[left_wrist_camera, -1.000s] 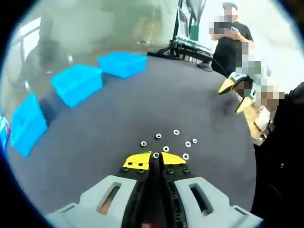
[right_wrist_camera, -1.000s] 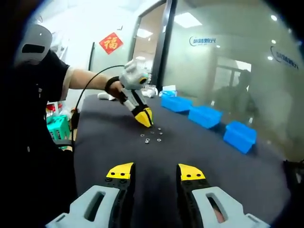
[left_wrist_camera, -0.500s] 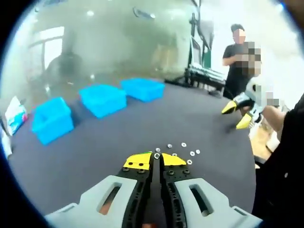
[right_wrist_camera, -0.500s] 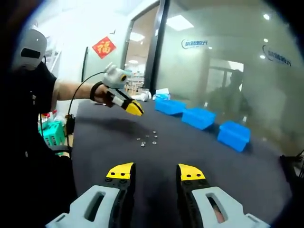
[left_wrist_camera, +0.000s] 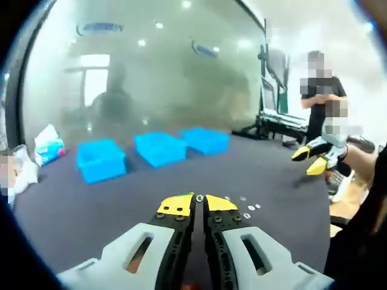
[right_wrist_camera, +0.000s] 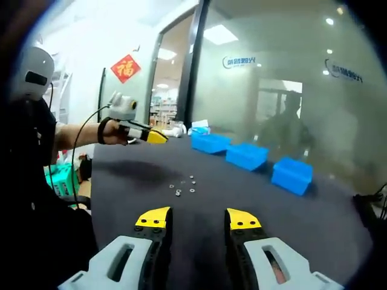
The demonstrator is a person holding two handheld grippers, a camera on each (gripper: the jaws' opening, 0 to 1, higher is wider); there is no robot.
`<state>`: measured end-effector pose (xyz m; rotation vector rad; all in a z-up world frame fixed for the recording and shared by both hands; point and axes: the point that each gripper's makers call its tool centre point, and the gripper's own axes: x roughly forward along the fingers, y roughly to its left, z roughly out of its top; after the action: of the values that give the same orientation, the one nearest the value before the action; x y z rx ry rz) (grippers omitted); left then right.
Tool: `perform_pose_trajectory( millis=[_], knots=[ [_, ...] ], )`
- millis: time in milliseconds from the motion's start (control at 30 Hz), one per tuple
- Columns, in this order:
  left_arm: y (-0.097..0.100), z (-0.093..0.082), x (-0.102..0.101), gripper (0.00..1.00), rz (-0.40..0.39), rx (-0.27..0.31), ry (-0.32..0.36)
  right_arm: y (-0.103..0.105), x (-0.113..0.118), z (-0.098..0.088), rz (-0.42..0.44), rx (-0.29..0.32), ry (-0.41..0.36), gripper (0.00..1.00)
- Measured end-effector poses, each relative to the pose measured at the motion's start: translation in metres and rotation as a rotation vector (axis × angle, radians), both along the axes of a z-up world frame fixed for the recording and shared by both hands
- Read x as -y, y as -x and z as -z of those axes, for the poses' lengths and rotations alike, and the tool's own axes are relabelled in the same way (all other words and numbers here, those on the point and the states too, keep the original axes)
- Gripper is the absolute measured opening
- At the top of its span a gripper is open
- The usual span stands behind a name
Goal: Sort the screws, nuts, and washers into the corresponding bins
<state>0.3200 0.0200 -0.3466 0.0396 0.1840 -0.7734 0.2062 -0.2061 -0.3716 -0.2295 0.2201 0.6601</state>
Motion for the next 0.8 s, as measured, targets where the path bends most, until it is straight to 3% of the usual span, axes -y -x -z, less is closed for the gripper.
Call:
perform_pose_trajectory(
  millis=[167, 300, 400, 800],
  knots=[
    [-0.022, -0.011, -0.013, 0.0, -0.049, 0.023, 0.007, -0.004, -0.001, -0.003, 0.006, 0.008, -0.012, 0.31],
    [-0.05, -0.016, -0.026, 0.0, -0.09, -0.008, 0.049, -0.005, -0.003, -0.002, 0.008, 0.007, -0.017, 0.31],
    [-0.068, -0.022, -0.033, 0.0, -0.12, 0.015, 0.037, -0.004, -0.005, 0.0, 0.009, 0.005, -0.023, 0.31],
    [-0.137, -0.051, -0.032, 0.0, -0.177, 0.068, -0.014, -0.004, -0.005, 0.004, 0.025, -0.005, -0.042, 0.3]
  ],
)
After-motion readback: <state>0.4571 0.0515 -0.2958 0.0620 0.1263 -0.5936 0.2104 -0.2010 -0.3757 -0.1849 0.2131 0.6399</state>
